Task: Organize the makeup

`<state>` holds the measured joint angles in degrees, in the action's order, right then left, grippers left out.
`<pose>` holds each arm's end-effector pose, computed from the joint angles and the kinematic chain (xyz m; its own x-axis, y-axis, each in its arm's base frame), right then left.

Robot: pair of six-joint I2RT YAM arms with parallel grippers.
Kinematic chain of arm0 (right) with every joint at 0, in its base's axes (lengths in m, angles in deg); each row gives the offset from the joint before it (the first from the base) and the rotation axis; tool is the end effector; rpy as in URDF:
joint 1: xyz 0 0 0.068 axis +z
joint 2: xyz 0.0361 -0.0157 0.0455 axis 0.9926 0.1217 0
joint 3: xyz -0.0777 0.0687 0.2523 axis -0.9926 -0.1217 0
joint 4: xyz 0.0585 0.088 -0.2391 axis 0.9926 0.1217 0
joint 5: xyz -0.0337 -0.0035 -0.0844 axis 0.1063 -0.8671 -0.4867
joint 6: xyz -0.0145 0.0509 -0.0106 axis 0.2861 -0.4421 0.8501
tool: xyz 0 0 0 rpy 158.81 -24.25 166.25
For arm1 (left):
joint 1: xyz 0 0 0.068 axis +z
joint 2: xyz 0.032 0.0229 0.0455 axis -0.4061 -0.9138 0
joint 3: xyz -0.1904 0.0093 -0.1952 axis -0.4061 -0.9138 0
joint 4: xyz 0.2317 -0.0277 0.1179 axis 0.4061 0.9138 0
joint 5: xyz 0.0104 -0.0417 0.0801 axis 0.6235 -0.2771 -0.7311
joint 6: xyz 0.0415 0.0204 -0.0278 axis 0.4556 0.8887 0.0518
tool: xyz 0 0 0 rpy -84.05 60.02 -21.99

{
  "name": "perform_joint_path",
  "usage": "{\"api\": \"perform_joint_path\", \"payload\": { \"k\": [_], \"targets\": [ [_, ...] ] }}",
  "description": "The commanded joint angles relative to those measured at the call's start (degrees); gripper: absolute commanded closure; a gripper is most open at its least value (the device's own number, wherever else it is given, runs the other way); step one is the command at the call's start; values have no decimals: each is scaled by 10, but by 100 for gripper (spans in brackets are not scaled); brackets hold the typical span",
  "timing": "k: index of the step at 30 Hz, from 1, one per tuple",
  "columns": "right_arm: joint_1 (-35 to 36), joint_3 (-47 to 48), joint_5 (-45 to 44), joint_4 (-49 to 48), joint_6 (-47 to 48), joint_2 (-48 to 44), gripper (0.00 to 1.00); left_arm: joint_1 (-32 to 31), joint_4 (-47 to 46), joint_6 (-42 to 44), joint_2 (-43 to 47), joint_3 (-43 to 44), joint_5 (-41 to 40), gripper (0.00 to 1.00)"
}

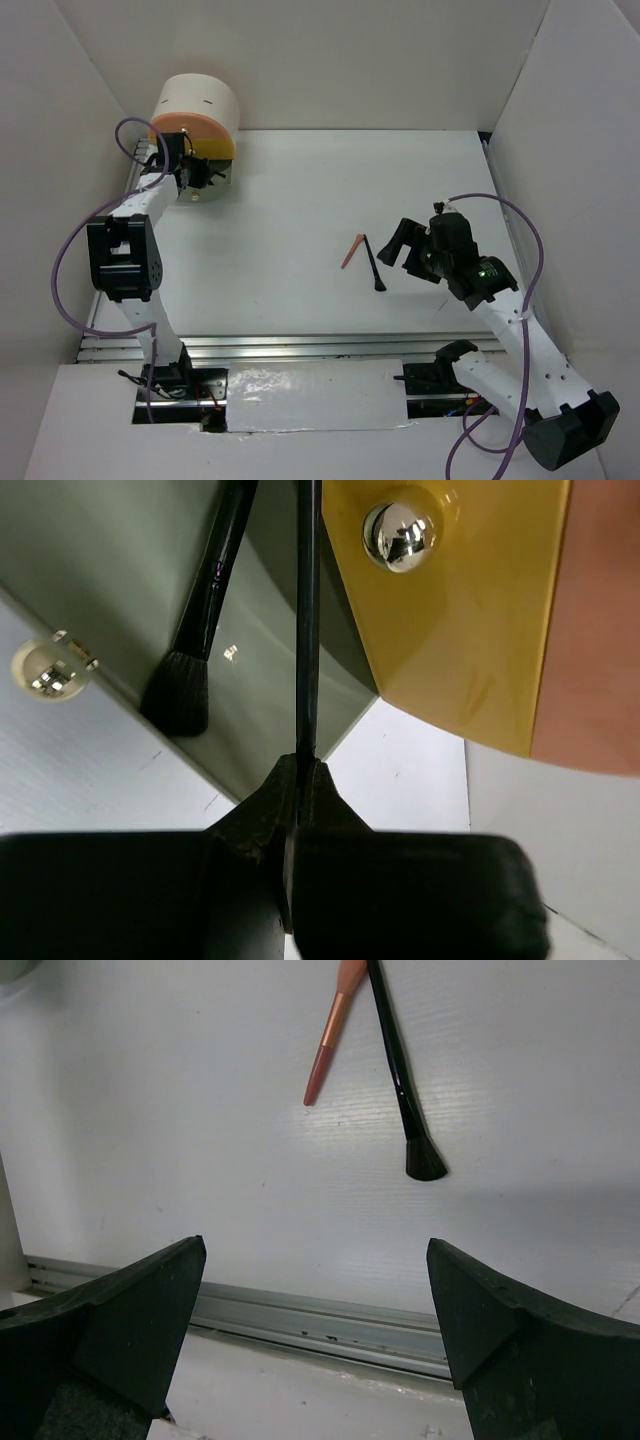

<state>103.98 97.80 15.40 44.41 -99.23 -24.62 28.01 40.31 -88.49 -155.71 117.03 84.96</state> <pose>0.1599 0.0628 0.2989 -0.7198 0.3837 -0.5786 0.0765 0.8722 0.4832 0.4370 0.0314 0.2529 -0.0700 -0.9750 -0.2109 -0.5871 0.2112 -0.7815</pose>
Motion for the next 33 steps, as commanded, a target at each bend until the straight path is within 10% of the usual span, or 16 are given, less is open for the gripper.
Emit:
{"api": "perform_joint_path", "payload": {
  "k": [1,5,13,22,33],
  "targets": [
    [-3,15,-11,-3,2,-5,0,3,-21,1,-24,34,21,97],
    [-2,19,-11,-2,2,0,0,4,-34,-3,-26,18,22,89],
    [-3,16,-8,-5,1,5,0,5,-45,-2,-3,13,11,39],
    [-2,13,-11,-6,-3,2,0,-14,1,50,15,69,14,25],
    [-10,45,-74,26,1,70,0,-332,194,391,-22,222,-105,2]
  ]
}}
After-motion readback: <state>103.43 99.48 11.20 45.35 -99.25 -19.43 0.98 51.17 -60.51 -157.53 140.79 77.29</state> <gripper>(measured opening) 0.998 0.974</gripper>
